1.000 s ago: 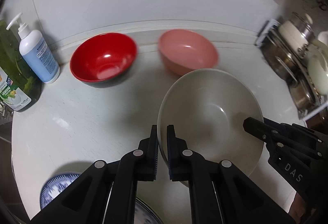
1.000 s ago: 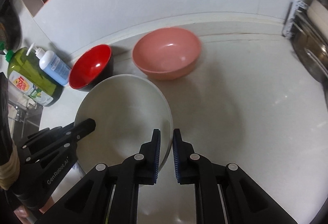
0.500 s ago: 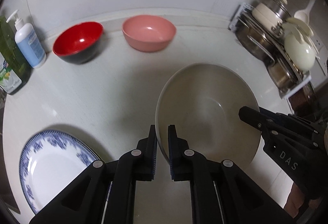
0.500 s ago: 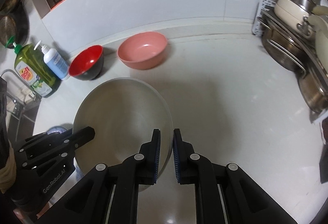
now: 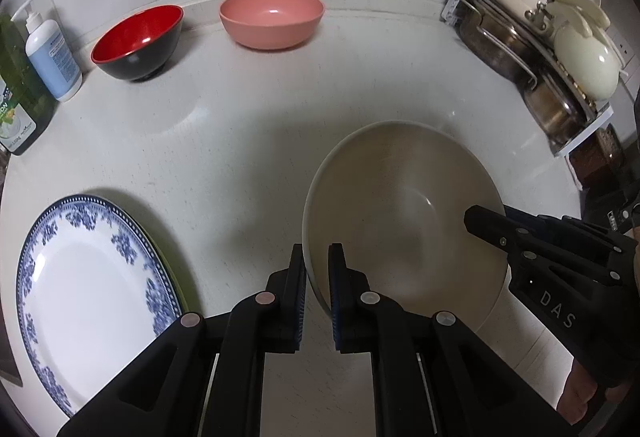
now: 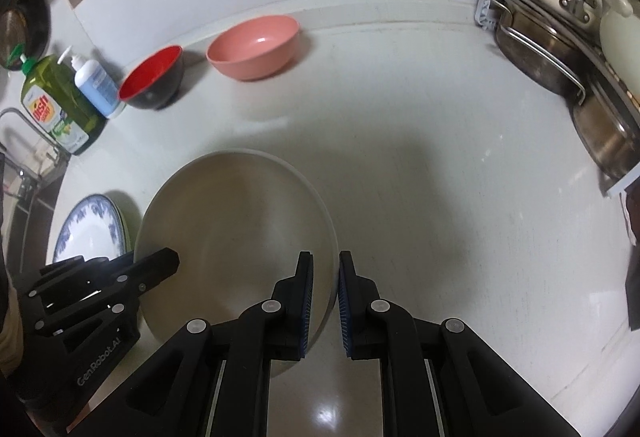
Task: Organize plates and bowls
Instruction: 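Lift the white bowl with both grippers and carry it beside the plate stack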
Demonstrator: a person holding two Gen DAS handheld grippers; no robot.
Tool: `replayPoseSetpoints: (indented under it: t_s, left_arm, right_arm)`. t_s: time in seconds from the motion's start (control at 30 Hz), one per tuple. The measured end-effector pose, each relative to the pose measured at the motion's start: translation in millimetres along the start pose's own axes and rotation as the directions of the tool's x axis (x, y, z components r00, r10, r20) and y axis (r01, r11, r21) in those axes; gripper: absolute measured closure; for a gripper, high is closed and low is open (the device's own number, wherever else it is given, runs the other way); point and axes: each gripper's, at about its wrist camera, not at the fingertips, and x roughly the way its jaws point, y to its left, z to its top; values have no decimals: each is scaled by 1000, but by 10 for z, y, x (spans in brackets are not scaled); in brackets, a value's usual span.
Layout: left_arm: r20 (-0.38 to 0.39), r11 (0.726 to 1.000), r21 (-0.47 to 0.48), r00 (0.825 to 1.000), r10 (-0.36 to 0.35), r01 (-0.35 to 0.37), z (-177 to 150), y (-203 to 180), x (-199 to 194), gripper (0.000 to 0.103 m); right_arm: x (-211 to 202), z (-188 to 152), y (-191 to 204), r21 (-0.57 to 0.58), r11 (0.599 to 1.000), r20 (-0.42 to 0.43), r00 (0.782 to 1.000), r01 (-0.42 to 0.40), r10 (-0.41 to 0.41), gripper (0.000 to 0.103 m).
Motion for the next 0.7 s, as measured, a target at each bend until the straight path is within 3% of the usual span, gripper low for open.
replayPoseSetpoints:
  t_s: [0.7]
  left_arm:
    - [-44, 999, -18, 999, 27, -28, -119, -204, 153, 91]
  right_arm:
    - [183, -150, -251, -13, 1000, -60, 998, 1, -1, 89]
